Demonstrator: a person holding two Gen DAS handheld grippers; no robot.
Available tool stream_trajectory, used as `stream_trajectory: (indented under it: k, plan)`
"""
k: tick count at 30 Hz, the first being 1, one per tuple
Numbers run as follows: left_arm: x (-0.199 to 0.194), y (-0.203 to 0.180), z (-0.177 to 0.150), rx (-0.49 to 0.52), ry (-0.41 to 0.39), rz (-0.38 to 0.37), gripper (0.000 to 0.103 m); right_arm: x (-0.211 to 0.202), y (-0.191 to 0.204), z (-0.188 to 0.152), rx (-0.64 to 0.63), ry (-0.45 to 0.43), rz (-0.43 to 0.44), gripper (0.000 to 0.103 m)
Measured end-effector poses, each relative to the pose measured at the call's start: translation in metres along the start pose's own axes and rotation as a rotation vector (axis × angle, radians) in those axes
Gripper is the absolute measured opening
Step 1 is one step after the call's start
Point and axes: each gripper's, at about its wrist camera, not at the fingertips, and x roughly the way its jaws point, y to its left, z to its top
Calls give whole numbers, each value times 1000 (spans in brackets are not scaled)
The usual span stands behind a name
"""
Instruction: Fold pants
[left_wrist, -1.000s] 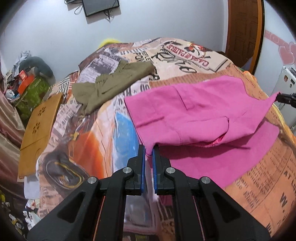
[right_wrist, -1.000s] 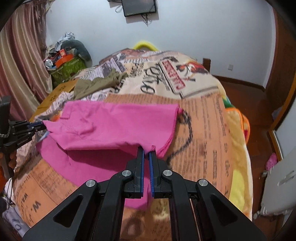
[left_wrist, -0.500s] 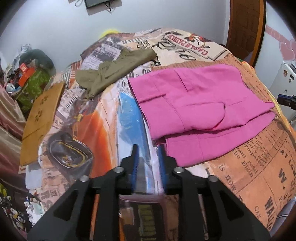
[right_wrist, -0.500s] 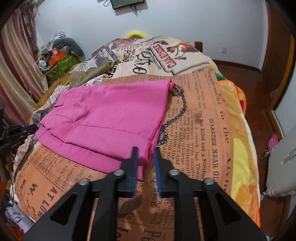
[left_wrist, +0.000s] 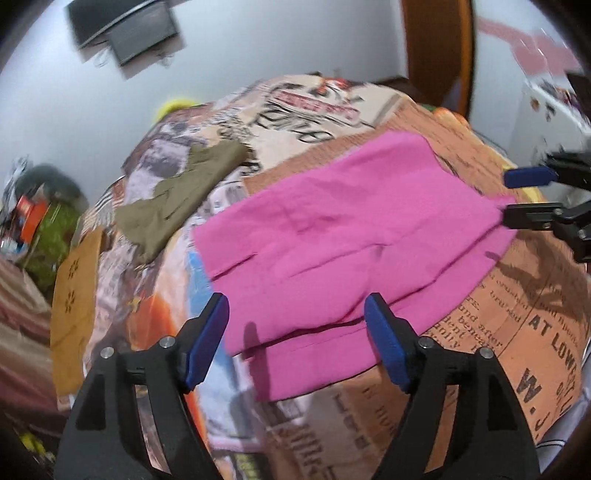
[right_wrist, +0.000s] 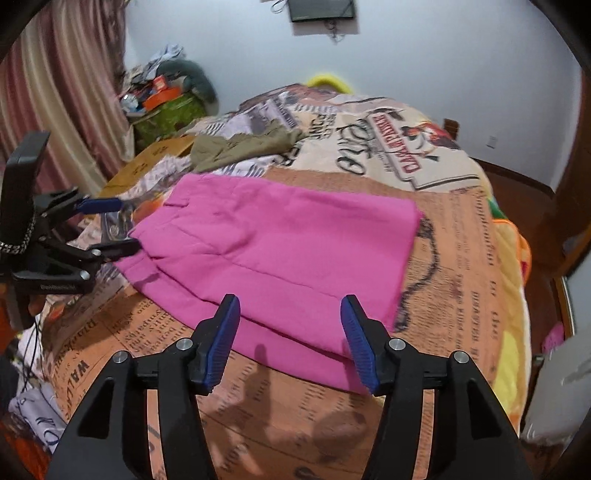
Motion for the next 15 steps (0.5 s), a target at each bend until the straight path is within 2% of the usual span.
stream_trajectory:
  k: [6, 11, 15]
  plan:
    - [32, -19, 2, 100, 80, -15, 76, 33, 5, -7, 10, 96, 21, 53]
    - [41, -25, 8, 129, 81, 6, 76, 39, 6, -13, 16, 132, 45, 53]
    - [40, -22, 17, 110, 69, -17, 76, 39, 10, -11, -3, 136, 57, 53]
